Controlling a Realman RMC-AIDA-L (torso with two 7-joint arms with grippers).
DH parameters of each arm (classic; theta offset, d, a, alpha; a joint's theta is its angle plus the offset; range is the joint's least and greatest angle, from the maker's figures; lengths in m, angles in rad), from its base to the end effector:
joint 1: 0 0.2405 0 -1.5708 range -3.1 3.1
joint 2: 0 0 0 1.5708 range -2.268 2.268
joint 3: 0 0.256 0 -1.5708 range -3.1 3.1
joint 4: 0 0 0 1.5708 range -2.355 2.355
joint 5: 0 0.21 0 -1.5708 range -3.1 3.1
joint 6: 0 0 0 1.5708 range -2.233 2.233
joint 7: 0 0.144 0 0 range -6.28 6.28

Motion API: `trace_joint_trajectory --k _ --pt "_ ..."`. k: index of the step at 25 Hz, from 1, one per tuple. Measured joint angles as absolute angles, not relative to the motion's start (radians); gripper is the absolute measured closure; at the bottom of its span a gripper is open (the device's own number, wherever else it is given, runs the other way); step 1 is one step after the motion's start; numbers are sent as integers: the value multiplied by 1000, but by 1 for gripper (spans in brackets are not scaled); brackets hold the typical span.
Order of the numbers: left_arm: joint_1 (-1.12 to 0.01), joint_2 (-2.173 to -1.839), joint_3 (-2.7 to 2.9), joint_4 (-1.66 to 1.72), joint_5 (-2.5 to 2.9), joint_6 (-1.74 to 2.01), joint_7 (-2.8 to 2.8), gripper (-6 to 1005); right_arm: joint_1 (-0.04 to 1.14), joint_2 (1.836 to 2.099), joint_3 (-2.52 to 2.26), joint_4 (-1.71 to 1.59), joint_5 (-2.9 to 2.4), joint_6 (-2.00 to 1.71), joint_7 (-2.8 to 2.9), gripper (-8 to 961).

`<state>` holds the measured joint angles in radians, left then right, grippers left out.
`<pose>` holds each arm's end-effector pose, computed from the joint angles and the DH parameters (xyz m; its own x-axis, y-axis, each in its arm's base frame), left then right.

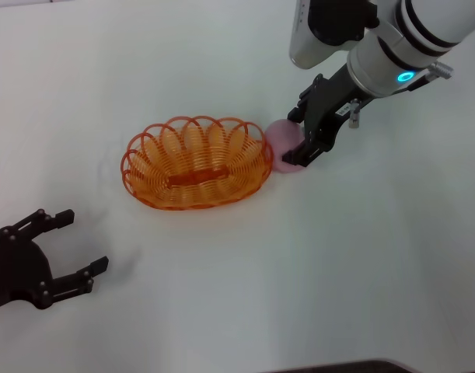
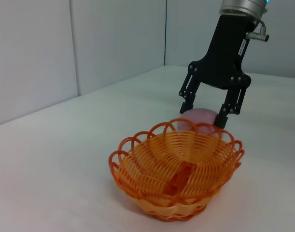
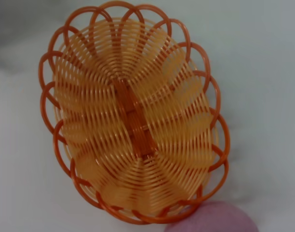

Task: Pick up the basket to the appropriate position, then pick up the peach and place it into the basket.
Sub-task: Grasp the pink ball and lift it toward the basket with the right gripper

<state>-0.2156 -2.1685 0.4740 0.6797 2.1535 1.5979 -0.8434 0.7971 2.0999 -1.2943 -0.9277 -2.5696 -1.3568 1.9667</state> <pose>-0.3499 0.2179 -0.0172 0.8844 0.2020 0.4208 0.3732 -0.8474 -0.3776 0.1859 0.3874 -0.0439 0.9092 -0.2393 0.3406 -0.1660 -0.9588 -0.2305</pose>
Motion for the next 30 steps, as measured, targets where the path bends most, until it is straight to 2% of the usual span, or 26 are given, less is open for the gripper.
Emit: trace_joint_trajectory --k 1,7,23,30 --pt "-216 -2168 474 680 2153 1596 -843 114 797 2100 -1300 -928 -2570 -1353 1967 102" --pt "-216 -2168 474 680 2153 1594 -842 114 799 2100 -1337 -929 -2570 -1346 1983 323" --pt "-215 -2167 472 681 2154 1600 -843 113 801 2100 -1348 -931 -2575 -1344 1993 690" --pt "-212 -2167 472 681 2155 1601 -845 113 798 2100 -1348 -931 -2576 -1346 1993 713"
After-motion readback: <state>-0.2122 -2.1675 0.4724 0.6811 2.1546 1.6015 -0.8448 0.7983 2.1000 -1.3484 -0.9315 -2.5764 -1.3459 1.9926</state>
